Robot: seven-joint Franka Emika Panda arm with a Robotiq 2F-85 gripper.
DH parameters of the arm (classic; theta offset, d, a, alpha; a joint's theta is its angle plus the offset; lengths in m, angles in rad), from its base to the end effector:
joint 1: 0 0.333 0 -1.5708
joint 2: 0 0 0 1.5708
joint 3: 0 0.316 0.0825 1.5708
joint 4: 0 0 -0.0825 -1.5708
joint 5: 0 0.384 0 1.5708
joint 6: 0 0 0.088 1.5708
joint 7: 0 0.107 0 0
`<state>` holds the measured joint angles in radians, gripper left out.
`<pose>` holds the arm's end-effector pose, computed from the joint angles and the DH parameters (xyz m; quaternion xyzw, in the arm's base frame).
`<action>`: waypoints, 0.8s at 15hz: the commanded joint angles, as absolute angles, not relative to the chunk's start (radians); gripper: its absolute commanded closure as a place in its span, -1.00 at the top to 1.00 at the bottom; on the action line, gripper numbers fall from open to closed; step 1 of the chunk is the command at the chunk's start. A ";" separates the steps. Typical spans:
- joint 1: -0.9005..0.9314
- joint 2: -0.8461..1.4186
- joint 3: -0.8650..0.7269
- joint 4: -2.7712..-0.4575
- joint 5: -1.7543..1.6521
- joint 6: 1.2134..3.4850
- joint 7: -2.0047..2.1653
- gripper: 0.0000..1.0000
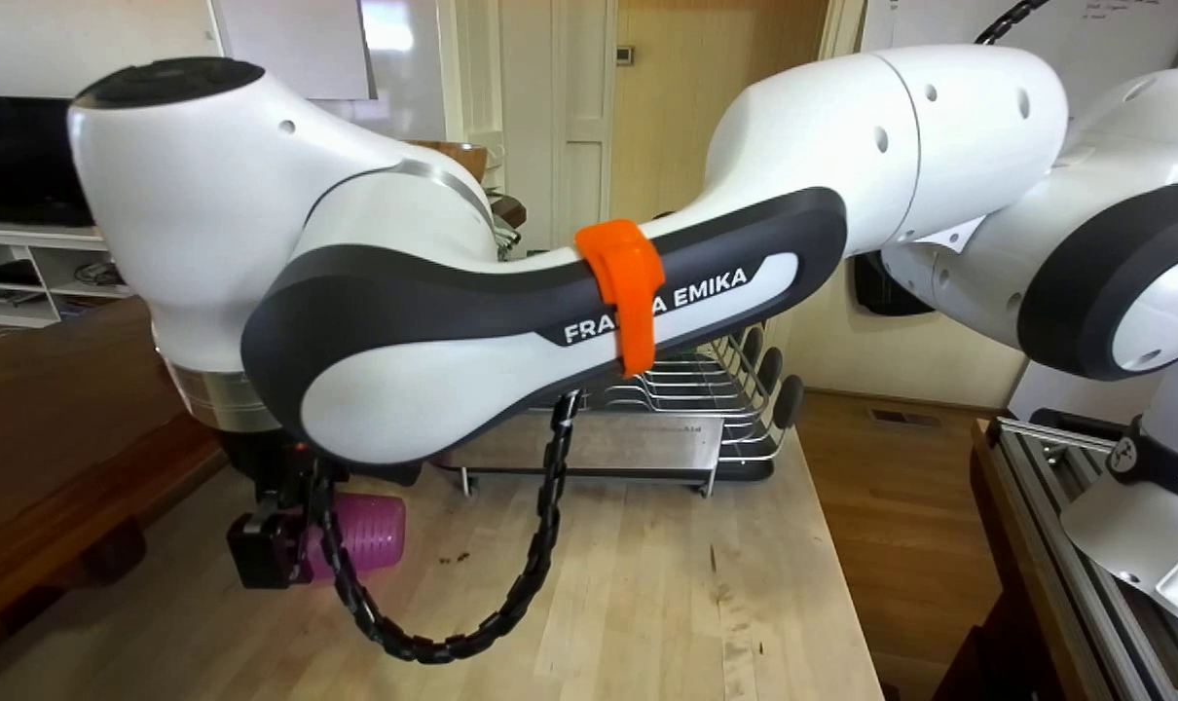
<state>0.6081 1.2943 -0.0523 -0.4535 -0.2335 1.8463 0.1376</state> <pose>0.6899 0.4392 0.2591 0.9570 0.2502 0.0947 0.1120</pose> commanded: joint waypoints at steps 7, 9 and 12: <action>0.608 1.330 -0.058 -0.441 -0.229 1.891 0.117 0.41; 0.609 1.332 -0.059 -0.442 -0.233 1.892 0.091 0.27; 0.606 1.315 -0.054 -0.450 -0.225 1.910 0.084 0.06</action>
